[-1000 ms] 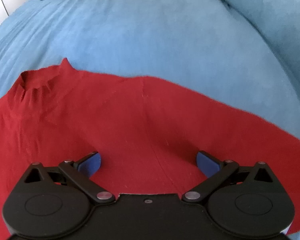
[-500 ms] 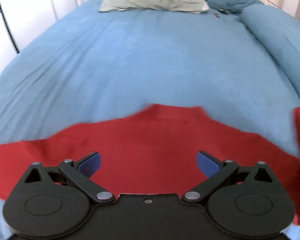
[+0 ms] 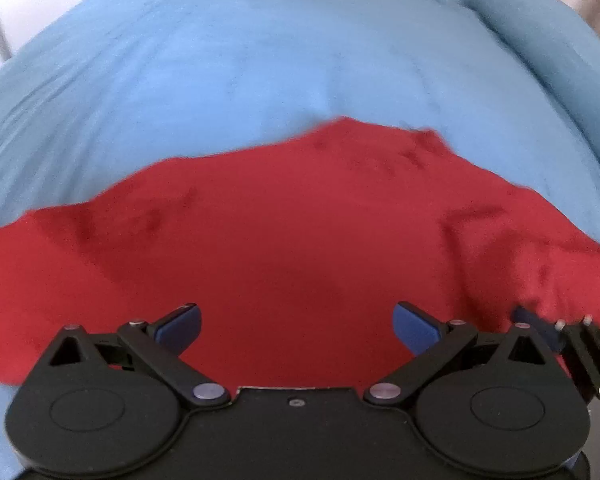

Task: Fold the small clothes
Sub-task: 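Lift the sleeve with the right gripper, lay it across the body, open, then lower the left gripper onto the other sleeve and close on it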

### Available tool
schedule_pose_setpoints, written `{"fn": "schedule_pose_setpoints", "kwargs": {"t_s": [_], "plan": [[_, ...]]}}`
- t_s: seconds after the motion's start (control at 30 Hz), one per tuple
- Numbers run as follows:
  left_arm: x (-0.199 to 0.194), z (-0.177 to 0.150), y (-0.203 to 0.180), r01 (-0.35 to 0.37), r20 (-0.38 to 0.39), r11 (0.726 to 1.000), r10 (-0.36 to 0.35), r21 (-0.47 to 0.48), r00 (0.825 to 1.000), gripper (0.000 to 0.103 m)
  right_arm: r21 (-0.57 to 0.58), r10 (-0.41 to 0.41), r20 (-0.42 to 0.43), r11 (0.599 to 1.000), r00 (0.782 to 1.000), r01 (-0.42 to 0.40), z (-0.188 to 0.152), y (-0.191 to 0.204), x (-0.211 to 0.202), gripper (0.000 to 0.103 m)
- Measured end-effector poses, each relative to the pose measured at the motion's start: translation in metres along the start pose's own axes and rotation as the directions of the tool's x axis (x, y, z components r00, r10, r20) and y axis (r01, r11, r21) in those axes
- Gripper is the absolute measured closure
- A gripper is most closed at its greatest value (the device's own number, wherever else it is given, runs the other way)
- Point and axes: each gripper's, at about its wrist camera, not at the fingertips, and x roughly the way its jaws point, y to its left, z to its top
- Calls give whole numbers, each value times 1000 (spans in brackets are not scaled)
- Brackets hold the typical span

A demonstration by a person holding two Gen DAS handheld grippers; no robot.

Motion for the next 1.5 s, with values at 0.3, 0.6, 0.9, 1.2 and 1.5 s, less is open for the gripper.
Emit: {"fn": "schedule_pose_setpoints", "kwargs": {"t_s": [0.3,0.6,0.9,1.2,1.5], "plan": [[2,-10,-101,82,48,929,-106,362,993,5,58,-74,-56,995,996,78,-25,-54,-61,21],[34,-20,-114,44,93,926,-85,376,992,44,122,-114,-114,984,987,128,-50,-75,-82,21],[28,-15,-60,112,101,992,-118,64,988,63,169,-111,-125,977,986,132,-51,-75,-84,21],[23,-18,-43,233,106,969,-224,-84,969,50,181,-115,-127,974,985,137,-46,-81,-75,21],[32,-4,-20,216,64,943,-206,-254,976,83,188,-102,-140,974,985,127,-47,-77,-81,21]]}}
